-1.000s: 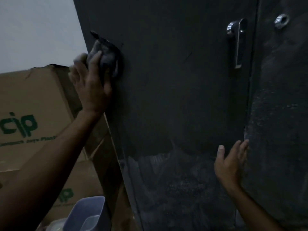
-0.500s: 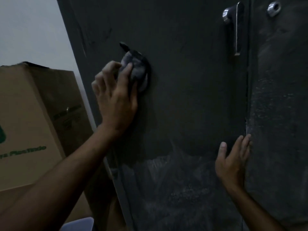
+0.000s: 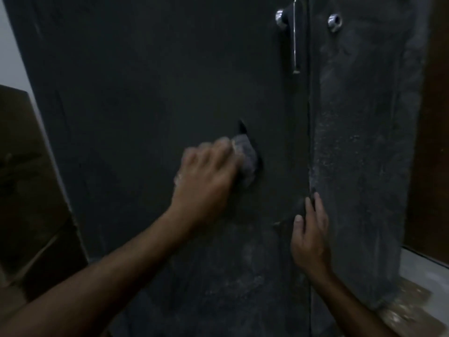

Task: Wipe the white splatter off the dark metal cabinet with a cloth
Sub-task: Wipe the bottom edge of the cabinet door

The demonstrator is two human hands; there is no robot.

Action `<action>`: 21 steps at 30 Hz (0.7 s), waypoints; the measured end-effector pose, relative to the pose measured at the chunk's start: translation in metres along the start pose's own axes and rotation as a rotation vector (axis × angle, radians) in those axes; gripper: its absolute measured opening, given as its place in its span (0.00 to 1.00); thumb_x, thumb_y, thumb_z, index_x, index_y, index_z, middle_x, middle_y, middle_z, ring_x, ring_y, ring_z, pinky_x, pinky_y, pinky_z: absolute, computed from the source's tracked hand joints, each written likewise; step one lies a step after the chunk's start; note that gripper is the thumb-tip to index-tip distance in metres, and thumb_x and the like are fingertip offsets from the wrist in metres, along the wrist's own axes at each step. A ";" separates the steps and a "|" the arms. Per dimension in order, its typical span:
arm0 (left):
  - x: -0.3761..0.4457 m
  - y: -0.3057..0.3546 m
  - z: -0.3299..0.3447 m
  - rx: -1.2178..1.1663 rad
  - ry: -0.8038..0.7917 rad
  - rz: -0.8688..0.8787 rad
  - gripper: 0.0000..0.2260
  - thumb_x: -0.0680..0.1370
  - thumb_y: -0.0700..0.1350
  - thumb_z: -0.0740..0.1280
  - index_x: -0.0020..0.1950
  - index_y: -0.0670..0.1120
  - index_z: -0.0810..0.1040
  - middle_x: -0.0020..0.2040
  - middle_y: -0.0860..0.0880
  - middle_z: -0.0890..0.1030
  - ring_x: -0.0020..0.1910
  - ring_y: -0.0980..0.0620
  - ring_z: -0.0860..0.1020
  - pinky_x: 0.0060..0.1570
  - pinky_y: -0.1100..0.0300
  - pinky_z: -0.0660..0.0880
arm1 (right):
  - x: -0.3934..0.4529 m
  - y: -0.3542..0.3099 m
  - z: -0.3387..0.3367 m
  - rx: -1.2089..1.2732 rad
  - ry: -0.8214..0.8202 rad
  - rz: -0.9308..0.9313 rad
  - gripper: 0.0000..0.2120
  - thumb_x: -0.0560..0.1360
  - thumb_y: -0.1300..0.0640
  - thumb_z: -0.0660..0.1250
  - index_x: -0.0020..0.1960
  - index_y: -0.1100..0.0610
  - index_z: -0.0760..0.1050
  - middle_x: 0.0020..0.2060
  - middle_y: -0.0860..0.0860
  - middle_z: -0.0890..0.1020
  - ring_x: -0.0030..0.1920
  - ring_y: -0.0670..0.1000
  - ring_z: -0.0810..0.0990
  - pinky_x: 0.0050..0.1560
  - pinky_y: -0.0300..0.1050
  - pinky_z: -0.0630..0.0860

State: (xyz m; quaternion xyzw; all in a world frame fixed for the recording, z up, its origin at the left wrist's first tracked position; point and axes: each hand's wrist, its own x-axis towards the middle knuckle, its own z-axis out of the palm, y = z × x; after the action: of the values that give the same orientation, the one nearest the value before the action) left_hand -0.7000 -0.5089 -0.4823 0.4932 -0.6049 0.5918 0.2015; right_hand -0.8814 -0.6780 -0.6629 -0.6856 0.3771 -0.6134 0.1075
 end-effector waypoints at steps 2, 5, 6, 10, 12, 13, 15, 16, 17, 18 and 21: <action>-0.036 0.018 0.010 0.008 -0.146 0.226 0.24 0.78 0.47 0.62 0.73 0.44 0.76 0.68 0.41 0.72 0.57 0.40 0.71 0.52 0.47 0.64 | -0.009 0.018 0.004 -0.004 -0.023 -0.025 0.29 0.84 0.48 0.50 0.82 0.60 0.58 0.83 0.53 0.53 0.82 0.55 0.53 0.80 0.55 0.54; -0.014 0.008 0.007 0.006 -0.087 0.069 0.21 0.80 0.49 0.65 0.72 0.46 0.78 0.67 0.39 0.76 0.56 0.40 0.69 0.51 0.47 0.64 | -0.017 0.036 0.016 -0.033 -0.012 -0.102 0.30 0.85 0.47 0.49 0.83 0.59 0.52 0.84 0.54 0.48 0.83 0.57 0.48 0.81 0.58 0.52; 0.004 0.003 0.004 0.024 -0.024 -0.052 0.19 0.81 0.49 0.65 0.71 0.46 0.78 0.67 0.39 0.76 0.56 0.40 0.68 0.51 0.46 0.63 | -0.018 0.038 0.021 -0.035 0.008 -0.124 0.30 0.86 0.47 0.48 0.83 0.59 0.51 0.84 0.56 0.48 0.83 0.57 0.48 0.81 0.59 0.51; 0.029 0.022 0.019 0.056 0.046 -0.209 0.21 0.82 0.52 0.66 0.74 0.46 0.74 0.69 0.40 0.69 0.59 0.40 0.67 0.55 0.47 0.62 | -0.016 0.048 0.028 -0.013 0.058 -0.177 0.29 0.86 0.48 0.50 0.83 0.60 0.52 0.83 0.59 0.51 0.83 0.59 0.49 0.80 0.65 0.53; -0.005 0.050 0.036 -0.007 -0.073 0.092 0.24 0.79 0.50 0.70 0.74 0.46 0.74 0.68 0.42 0.69 0.58 0.41 0.68 0.55 0.47 0.63 | -0.016 0.055 0.028 0.009 0.072 -0.225 0.29 0.86 0.48 0.52 0.82 0.61 0.54 0.83 0.60 0.54 0.83 0.60 0.51 0.79 0.67 0.55; -0.027 0.063 0.043 -0.024 -0.147 0.267 0.24 0.78 0.49 0.70 0.74 0.45 0.75 0.68 0.42 0.69 0.58 0.42 0.70 0.55 0.47 0.64 | -0.016 0.058 0.026 0.023 0.077 -0.237 0.29 0.86 0.48 0.53 0.82 0.62 0.55 0.82 0.60 0.55 0.83 0.60 0.52 0.79 0.66 0.56; -0.044 0.070 0.050 0.001 -0.216 0.425 0.22 0.79 0.47 0.66 0.73 0.45 0.77 0.67 0.42 0.72 0.56 0.42 0.73 0.53 0.47 0.65 | -0.015 0.060 0.024 0.050 0.088 -0.248 0.30 0.85 0.47 0.54 0.81 0.64 0.58 0.82 0.59 0.57 0.83 0.60 0.53 0.80 0.63 0.56; -0.035 0.068 0.053 0.002 -0.192 0.384 0.22 0.79 0.48 0.66 0.73 0.45 0.77 0.67 0.42 0.72 0.55 0.42 0.73 0.51 0.47 0.65 | -0.015 0.060 0.024 0.064 0.094 -0.249 0.30 0.85 0.47 0.55 0.80 0.65 0.58 0.82 0.59 0.57 0.83 0.59 0.53 0.80 0.61 0.56; -0.018 0.066 0.056 0.014 -0.148 0.283 0.22 0.79 0.49 0.67 0.73 0.46 0.76 0.67 0.42 0.72 0.55 0.42 0.72 0.51 0.48 0.64 | -0.015 0.059 0.024 0.083 0.099 -0.247 0.31 0.85 0.47 0.56 0.80 0.65 0.59 0.82 0.59 0.57 0.83 0.59 0.54 0.81 0.60 0.55; 0.007 0.066 0.058 0.037 -0.091 0.138 0.23 0.79 0.49 0.69 0.73 0.46 0.75 0.67 0.42 0.71 0.56 0.41 0.71 0.51 0.48 0.64 | -0.015 0.058 0.025 0.106 0.104 -0.244 0.31 0.84 0.48 0.58 0.80 0.65 0.59 0.82 0.58 0.58 0.83 0.59 0.54 0.81 0.59 0.54; 0.053 0.085 0.069 0.050 0.030 -0.176 0.23 0.79 0.50 0.70 0.74 0.46 0.74 0.67 0.41 0.72 0.57 0.41 0.70 0.52 0.47 0.67 | -0.014 0.058 0.023 0.133 0.113 -0.235 0.32 0.82 0.49 0.60 0.80 0.64 0.59 0.82 0.57 0.59 0.83 0.58 0.55 0.82 0.54 0.53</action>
State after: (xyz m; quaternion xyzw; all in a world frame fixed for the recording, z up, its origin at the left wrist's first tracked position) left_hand -0.7709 -0.6065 -0.4977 0.5404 -0.5410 0.5942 0.2494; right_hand -0.8816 -0.7161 -0.7142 -0.6808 0.2583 -0.6828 0.0588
